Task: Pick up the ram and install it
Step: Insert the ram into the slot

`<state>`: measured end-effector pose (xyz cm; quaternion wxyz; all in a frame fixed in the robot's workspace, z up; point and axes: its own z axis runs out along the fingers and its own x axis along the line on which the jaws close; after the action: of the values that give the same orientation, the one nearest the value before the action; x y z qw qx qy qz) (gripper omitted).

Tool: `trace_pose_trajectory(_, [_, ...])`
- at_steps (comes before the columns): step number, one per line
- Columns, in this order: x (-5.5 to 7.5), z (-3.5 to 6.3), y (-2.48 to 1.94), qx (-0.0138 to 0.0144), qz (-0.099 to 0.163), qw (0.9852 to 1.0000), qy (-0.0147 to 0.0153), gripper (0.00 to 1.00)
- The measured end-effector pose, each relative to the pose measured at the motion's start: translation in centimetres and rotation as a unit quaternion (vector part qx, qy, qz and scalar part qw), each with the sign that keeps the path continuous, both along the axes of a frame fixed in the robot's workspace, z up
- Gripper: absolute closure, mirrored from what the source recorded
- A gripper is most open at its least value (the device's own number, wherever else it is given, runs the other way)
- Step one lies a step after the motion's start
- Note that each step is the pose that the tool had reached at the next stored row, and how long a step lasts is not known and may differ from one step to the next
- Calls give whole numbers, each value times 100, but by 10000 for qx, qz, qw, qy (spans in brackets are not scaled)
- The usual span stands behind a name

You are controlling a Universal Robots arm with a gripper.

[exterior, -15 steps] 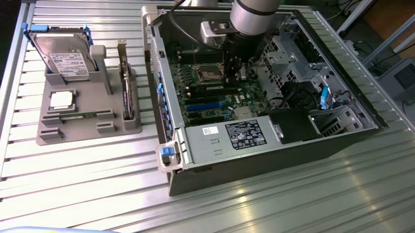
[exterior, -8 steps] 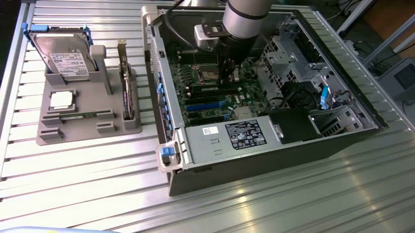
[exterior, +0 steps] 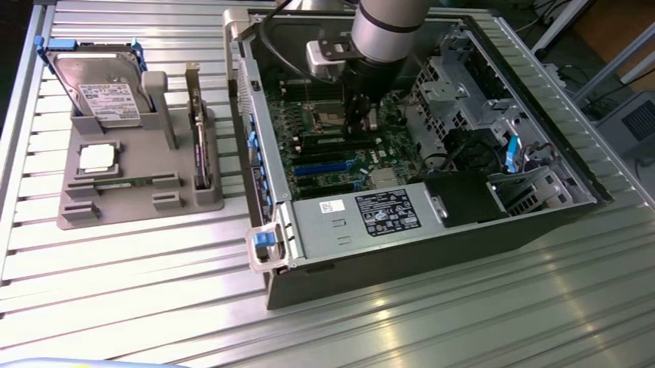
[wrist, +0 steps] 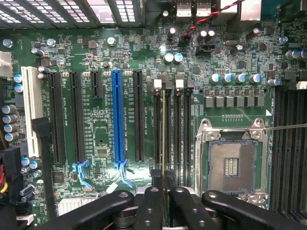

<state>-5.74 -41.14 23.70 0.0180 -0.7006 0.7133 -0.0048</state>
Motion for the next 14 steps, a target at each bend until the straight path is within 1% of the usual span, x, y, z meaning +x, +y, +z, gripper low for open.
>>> trace_pose_trajectory(1, [-1,-1,-22,1,0,10000,0,88])
trace_pose_trajectory(3, [-1,-1,-46,1,0,10000,0,88])
trace_pose_trajectory(4, [-4,0,-68,0,0,10000,0,88])
trace_pose_trajectory(8, [0,0,-71,0,20,10000,-1,88])
trace_pose_trajectory(14, [20,1,-70,0,122,9999,-1,88])
